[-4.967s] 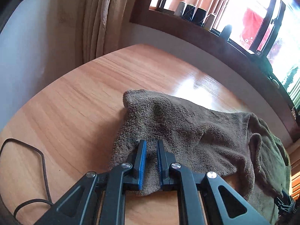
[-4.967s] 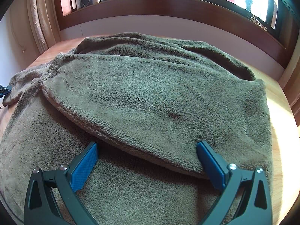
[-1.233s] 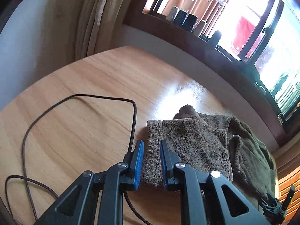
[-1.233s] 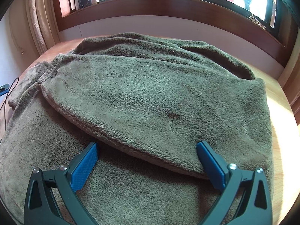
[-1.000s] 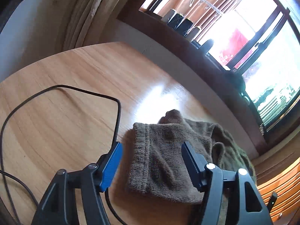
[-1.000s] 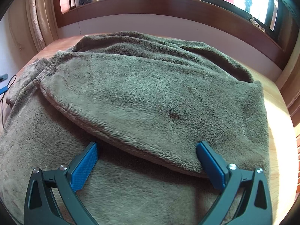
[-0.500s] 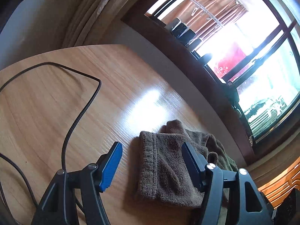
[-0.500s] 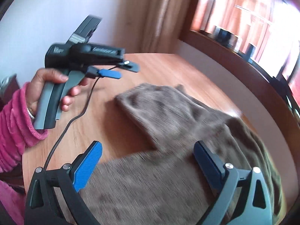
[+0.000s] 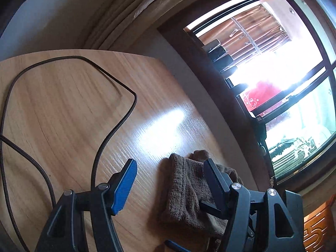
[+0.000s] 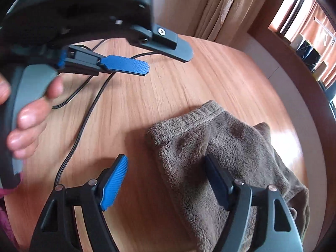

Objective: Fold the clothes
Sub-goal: 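Open the left tool while the right tool grasps the folded fleece end, then lift the held fleece end with the right tool and carry it over the body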

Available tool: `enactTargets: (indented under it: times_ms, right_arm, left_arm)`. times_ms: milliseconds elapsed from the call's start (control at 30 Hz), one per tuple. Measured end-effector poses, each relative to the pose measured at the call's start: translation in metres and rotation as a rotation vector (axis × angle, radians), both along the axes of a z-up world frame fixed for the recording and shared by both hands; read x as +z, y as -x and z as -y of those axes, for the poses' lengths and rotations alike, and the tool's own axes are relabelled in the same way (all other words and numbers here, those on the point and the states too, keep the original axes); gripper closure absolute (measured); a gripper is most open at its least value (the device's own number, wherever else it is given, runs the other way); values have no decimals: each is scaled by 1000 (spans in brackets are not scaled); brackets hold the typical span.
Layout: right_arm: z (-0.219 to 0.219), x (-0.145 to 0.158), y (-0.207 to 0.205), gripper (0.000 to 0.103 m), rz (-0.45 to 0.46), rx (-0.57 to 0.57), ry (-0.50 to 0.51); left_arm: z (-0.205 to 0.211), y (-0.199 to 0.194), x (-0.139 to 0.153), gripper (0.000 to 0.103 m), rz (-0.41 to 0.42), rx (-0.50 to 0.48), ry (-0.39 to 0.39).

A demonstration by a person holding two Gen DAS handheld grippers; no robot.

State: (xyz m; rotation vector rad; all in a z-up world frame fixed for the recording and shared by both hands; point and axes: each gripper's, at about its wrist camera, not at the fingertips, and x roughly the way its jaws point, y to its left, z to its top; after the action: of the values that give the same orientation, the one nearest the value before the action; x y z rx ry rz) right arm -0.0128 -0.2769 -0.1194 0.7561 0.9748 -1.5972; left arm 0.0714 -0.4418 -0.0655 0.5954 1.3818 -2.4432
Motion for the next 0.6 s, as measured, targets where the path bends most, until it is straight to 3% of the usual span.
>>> enactTargets:
  times_ms: [233,500,600]
  right_arm:
    - [4,-3,10,31,13,-49,5]
    - [-7,7,25,81,46,-189,56]
    - [-16,20,29,86,71,-232,116]
  left_arm:
    - [-3,4,-1,36,10,-24,4]
    - [-7,6,-4,36,30,-28,14]
    - [-9,9,-4,36,42,-33,24]
